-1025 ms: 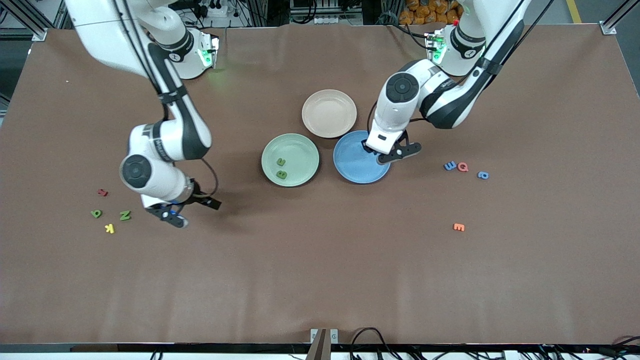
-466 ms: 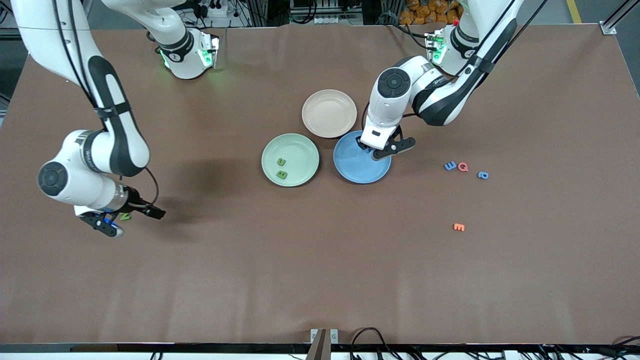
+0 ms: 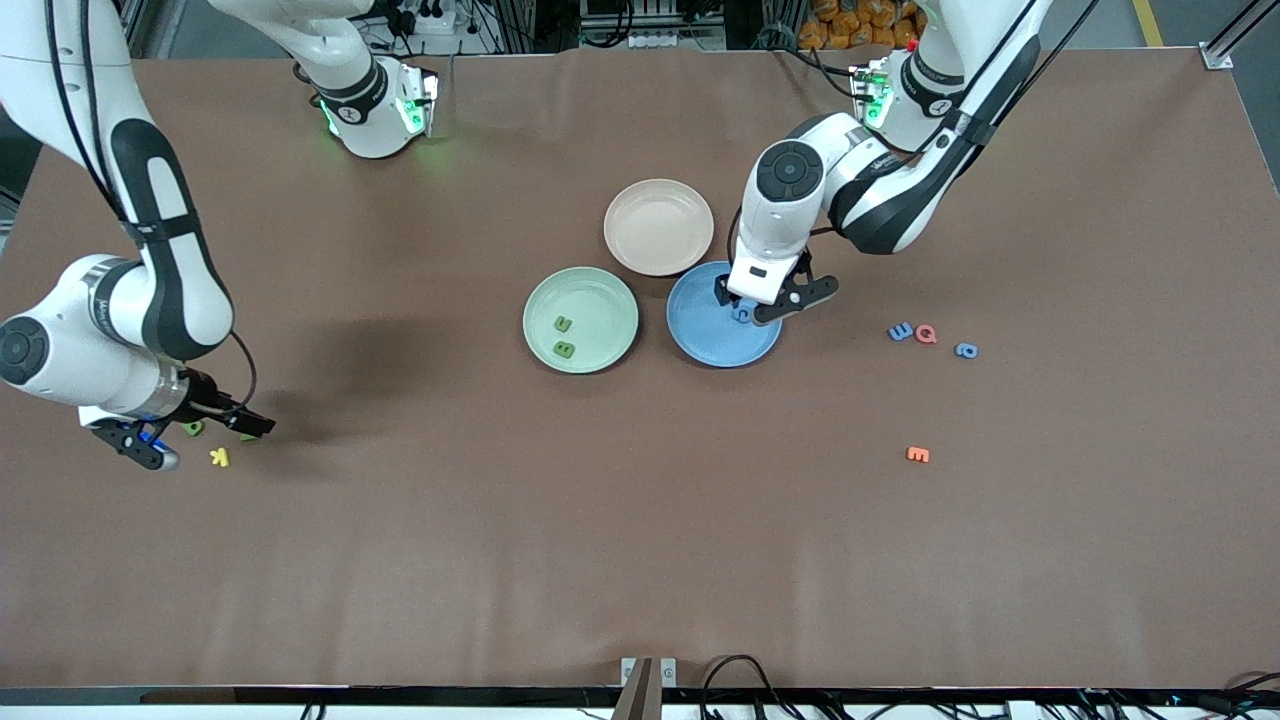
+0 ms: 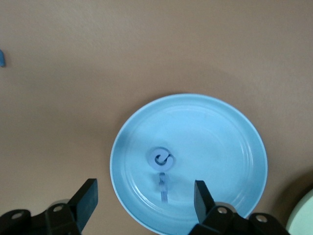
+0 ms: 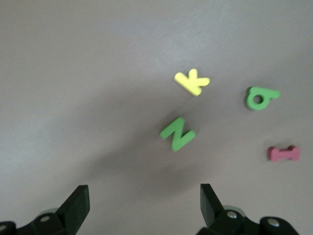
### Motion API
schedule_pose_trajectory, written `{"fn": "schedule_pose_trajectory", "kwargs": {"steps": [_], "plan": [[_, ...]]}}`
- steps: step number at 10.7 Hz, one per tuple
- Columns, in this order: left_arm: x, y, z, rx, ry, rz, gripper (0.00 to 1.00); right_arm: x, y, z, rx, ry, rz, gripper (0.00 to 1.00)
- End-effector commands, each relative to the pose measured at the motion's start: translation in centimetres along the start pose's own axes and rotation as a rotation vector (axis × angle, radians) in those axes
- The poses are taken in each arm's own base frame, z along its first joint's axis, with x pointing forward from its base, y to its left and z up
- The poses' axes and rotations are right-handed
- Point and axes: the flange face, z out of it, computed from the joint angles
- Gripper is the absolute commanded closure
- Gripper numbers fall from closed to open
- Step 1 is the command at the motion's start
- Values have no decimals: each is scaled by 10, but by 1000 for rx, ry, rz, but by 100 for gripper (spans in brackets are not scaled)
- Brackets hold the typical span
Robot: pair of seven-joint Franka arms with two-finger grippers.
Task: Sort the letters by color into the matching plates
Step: 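Grasp the green N with the right gripper while the left gripper reaches the blue a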
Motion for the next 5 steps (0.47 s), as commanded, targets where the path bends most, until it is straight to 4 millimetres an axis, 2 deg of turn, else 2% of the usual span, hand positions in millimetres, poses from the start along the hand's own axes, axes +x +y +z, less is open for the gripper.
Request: {"fn": "schedule_pose_trajectory", "kwargs": {"steps": [1,3,5], "plan": [[32,-9,-25,32,54,-35,13,20,23,22,-8,46,8,0],[77,-39,-26,49,80,-38,12,26,33,40,-25,70,5,0],[120,-73,-24,61,77,-11,13,30,37,47,-27,69,12,0]]}}
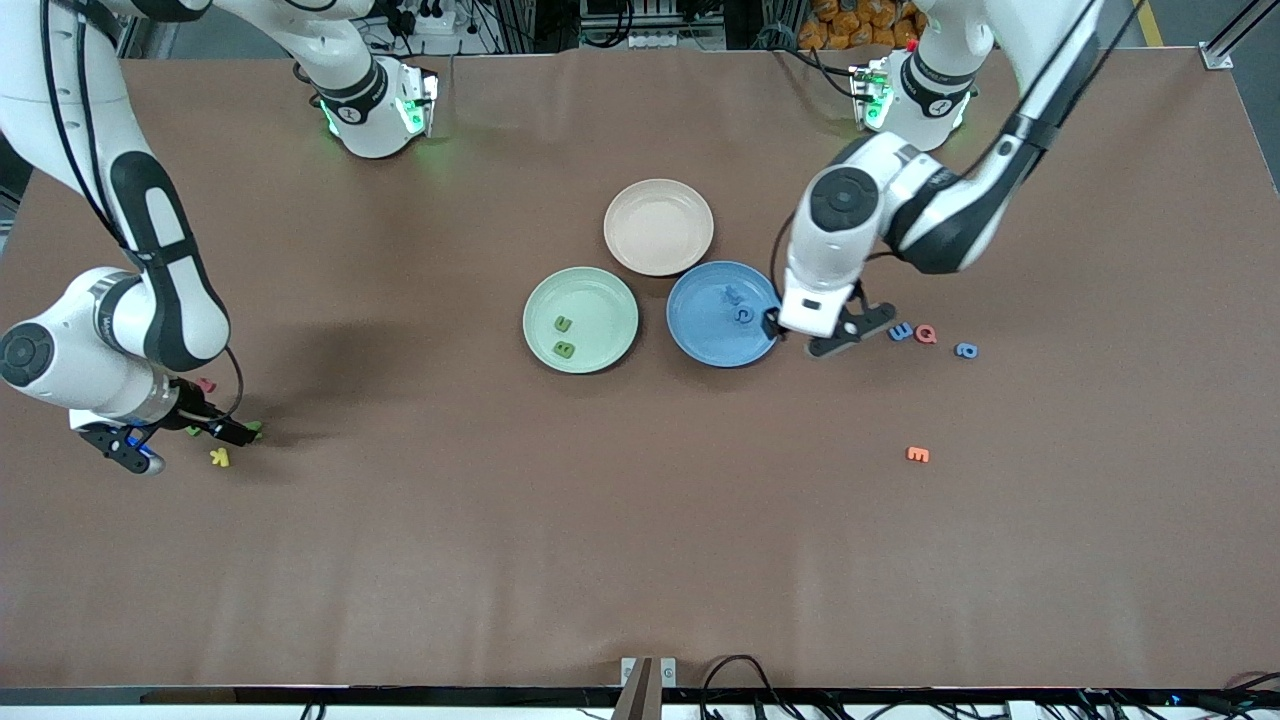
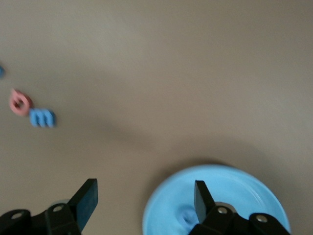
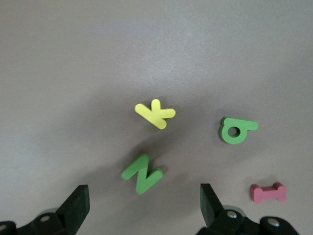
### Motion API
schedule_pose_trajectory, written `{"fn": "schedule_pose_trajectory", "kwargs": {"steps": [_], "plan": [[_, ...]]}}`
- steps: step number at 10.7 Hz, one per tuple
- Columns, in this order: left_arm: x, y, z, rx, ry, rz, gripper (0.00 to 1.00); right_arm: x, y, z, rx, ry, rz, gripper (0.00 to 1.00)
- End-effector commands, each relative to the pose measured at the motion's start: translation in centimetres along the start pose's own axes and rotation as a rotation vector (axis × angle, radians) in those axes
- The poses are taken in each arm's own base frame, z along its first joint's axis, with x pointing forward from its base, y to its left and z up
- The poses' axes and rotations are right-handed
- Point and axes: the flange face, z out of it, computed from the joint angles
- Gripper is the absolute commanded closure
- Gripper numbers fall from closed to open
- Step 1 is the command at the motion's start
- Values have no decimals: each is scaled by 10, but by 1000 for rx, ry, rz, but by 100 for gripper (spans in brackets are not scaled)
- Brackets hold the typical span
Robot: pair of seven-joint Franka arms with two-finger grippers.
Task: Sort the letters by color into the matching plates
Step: 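Grasp the green N with the right gripper while the left gripper reaches the blue a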
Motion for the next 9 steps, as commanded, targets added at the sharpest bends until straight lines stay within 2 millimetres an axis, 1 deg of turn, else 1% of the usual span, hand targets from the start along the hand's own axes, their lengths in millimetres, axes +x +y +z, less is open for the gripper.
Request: {"fn": "schedule_pose_trajectory", "kwargs": {"steps": [1,2,4,5,6,7,8,9], "plan": [[60,-49,4,27,7,40,12,9,-3,9,3,12,-18,0],[75,-65,8,32,-1,45,12,9,-5,10,6,17,-19,0],[101,-98,18,44,-21,16,12,10,-4,21,4,30,-19,0],[112,-118,20,55,-22,-23,7,10,-3,24,3,32,-18,0],[129,-145,16,66,-13,-59,7,11,-1,27,3,31,-14,0],[132,-153,15,64,-20,-36,8,10,-3,29,6,37,-18,0],[142,-167,17,63,-26,-53,8,10,-5,31,9,38,-20,0],[148,-178,20,64,-36,-35,7,9,-5,32,8,36,-20,0]]}}
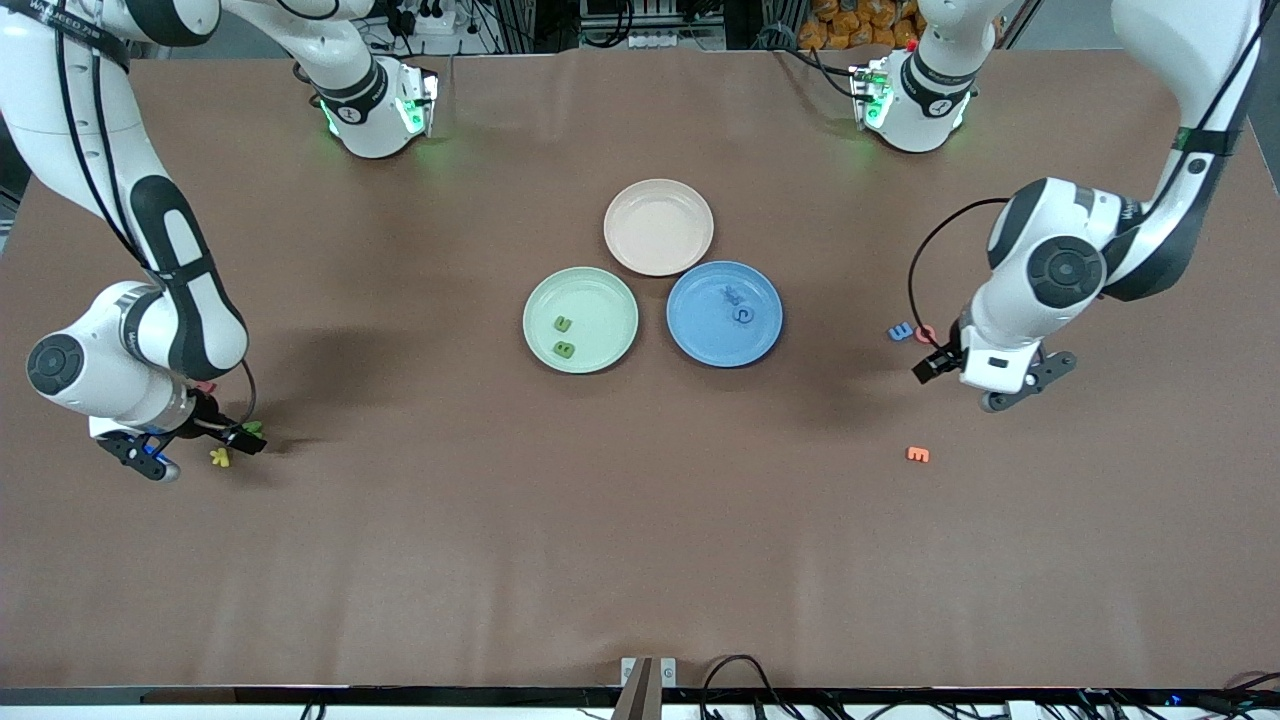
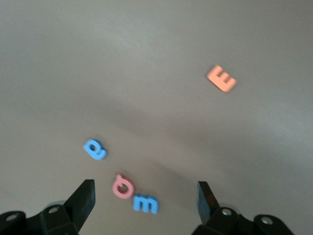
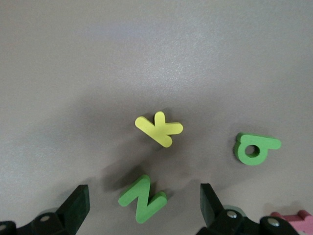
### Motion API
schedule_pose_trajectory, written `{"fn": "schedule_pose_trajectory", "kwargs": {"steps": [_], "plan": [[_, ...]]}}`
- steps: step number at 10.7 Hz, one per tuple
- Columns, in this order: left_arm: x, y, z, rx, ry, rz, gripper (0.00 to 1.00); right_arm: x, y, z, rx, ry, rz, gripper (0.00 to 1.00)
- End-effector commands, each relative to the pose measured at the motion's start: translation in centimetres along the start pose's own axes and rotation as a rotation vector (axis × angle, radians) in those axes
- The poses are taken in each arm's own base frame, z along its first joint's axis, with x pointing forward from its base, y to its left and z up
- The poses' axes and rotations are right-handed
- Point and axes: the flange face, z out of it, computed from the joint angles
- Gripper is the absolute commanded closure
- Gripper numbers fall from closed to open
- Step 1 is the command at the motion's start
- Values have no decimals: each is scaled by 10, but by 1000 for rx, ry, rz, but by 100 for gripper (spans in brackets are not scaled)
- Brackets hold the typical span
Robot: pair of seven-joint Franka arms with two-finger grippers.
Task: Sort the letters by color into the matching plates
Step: 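Grasp the green N with the right gripper while the left gripper reaches the blue a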
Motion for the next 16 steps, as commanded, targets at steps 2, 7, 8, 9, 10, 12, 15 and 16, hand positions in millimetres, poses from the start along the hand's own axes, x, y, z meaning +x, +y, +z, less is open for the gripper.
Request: {"fn": "schedule_pose_trajectory", "kwargs": {"steps": [2,7,8,9,10,12,15,16], "plan": [[16,-43,4,29,-9,28,3,5,-1,4,9,5,-11,0],[40,-84,8,-18,-52,100,3,2,-2,5,7,0,-18,55],[42,-86,8,-19,-53,107,3,2,-2,5,7,0,-18,62],[49,-99,7,-21,-49,117,3,3,-1,5,7,0,-16,67],[54,-109,7,-22,-48,139,3,2,-4,4,11,0,-19,71],[59,-119,7,-26,-49,147,3,4,-3,2,14,4,-17,74],[63,-122,5,-34,-41,156,3,5,-6,-9,20,9,-19,76],[63,-122,5,-39,-45,147,1,4,-8,-15,23,14,-19,77]]}}
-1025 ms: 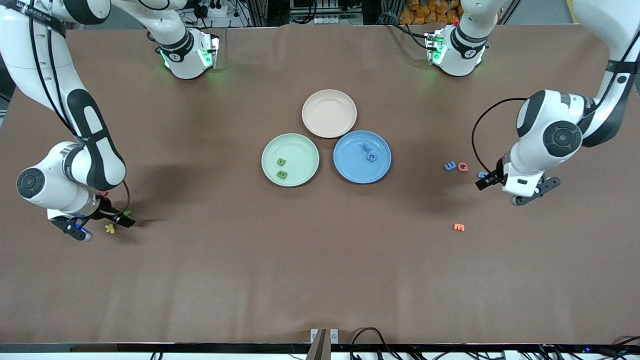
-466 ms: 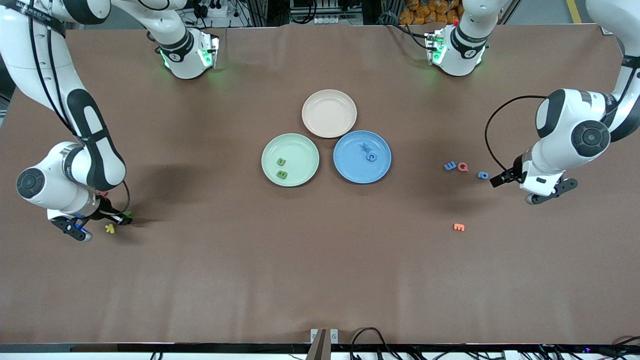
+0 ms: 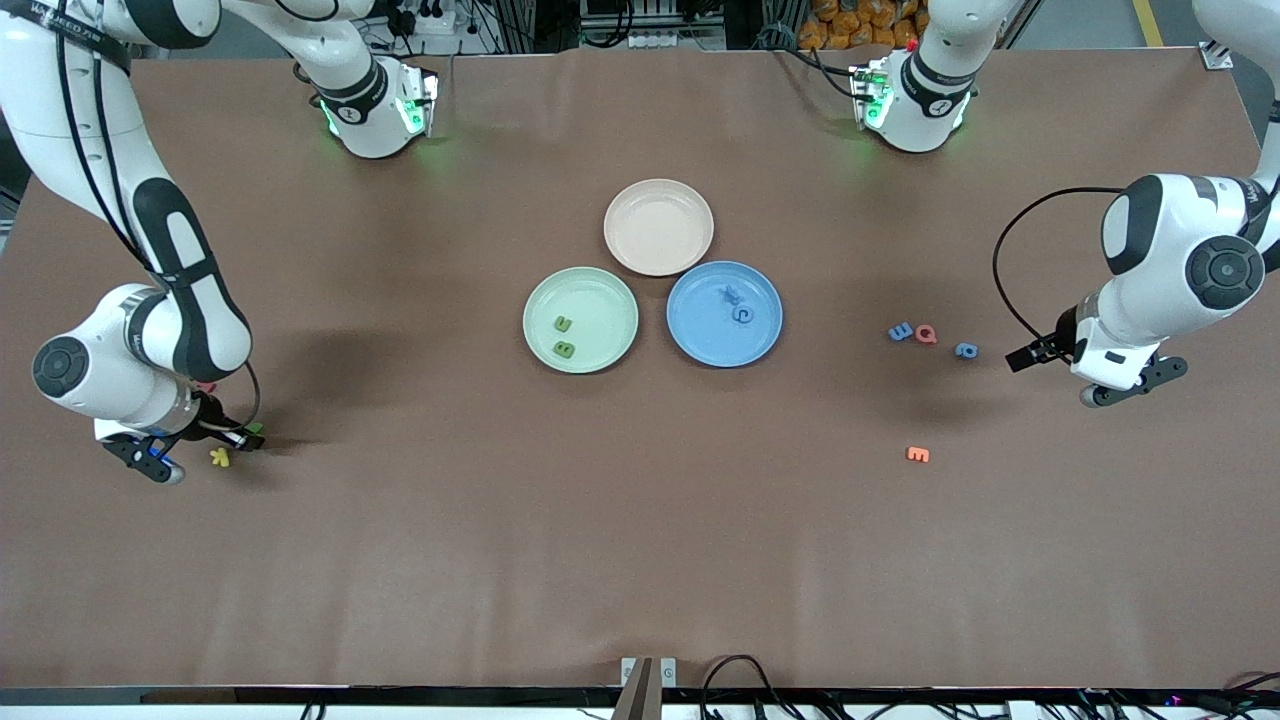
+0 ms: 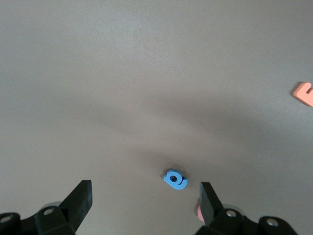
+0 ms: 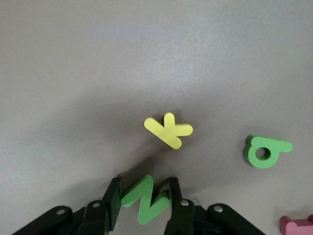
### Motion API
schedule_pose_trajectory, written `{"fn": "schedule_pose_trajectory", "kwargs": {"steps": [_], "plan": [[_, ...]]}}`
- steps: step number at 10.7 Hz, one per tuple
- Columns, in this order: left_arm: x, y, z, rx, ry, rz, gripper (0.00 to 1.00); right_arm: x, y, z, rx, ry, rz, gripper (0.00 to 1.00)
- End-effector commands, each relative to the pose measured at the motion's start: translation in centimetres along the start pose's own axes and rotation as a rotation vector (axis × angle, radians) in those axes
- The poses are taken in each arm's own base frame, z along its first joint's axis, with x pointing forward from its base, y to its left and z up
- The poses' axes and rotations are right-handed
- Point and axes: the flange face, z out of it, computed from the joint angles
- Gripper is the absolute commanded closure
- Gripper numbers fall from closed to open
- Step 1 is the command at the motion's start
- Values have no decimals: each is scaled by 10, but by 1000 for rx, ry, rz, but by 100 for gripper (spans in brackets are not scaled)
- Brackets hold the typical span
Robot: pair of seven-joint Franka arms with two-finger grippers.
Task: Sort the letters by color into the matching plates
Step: 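Place the N on the green plate while the left gripper lowers to the a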
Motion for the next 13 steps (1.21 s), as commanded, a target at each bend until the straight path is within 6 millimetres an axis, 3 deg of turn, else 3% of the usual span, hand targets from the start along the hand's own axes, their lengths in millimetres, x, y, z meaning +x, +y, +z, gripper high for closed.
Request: {"fn": "schedule_pose_trajectory", "kwargs": {"steps": [1,3,7,9,13], "plan": [[-5,2,-7,-51,-20,-33,1,2,-9,-24,20,15,-13,77],[-8,1,-1,-78,-52,-112,0,-7,-25,-32,25,-31,-18,77],[-12,3,19,-74,-110,-414,0,-40,-90,-56,22,-73,-2,77],[-12,6,36,-59,-149,-590,0,-73,-139,-63,19,-82,-2,77],[-17,21,47,-65,-140,-791,0,-167,-254,-79,-12,-129,-39,77]]}}
